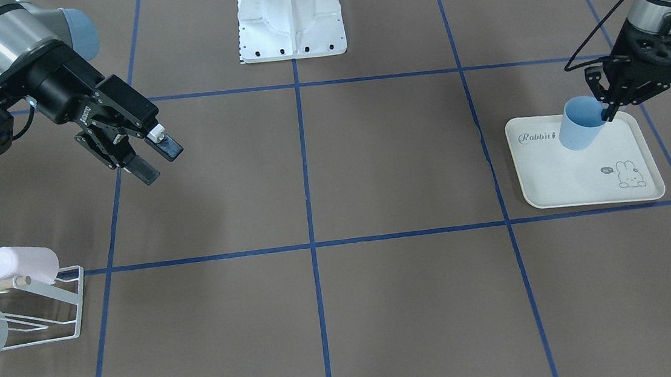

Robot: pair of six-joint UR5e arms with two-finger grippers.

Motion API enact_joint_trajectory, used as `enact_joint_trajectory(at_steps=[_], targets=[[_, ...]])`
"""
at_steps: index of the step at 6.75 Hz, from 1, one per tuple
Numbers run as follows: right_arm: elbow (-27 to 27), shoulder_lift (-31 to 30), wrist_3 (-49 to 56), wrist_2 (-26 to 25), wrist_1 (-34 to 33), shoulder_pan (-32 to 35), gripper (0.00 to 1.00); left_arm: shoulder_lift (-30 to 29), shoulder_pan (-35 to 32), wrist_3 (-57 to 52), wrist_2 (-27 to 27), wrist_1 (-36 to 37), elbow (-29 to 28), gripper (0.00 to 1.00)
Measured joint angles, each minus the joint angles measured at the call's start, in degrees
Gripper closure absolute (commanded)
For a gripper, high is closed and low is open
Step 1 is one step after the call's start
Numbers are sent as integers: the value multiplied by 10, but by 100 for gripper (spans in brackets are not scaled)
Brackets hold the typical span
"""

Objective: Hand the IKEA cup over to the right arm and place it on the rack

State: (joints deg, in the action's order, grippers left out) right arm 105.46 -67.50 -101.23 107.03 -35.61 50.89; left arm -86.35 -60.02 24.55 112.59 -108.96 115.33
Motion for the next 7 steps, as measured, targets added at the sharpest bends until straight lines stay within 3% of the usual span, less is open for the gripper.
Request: enact_joint_trajectory(at_steps=[2, 4, 5, 7], targets=[[0, 0, 0, -10, 0, -1, 0, -77, -32, 118, -2, 15, -12, 100], [-3, -1, 5, -24, -1, -4, 0, -168, -31, 323, -25, 11, -40, 100], [-5, 0, 5, -29, -1, -6, 0, -200, -23, 438, -32, -15, -60, 100], [-6, 2, 2, -44, 1, -11, 0, -225, 2, 672, -48, -138, -100, 100]])
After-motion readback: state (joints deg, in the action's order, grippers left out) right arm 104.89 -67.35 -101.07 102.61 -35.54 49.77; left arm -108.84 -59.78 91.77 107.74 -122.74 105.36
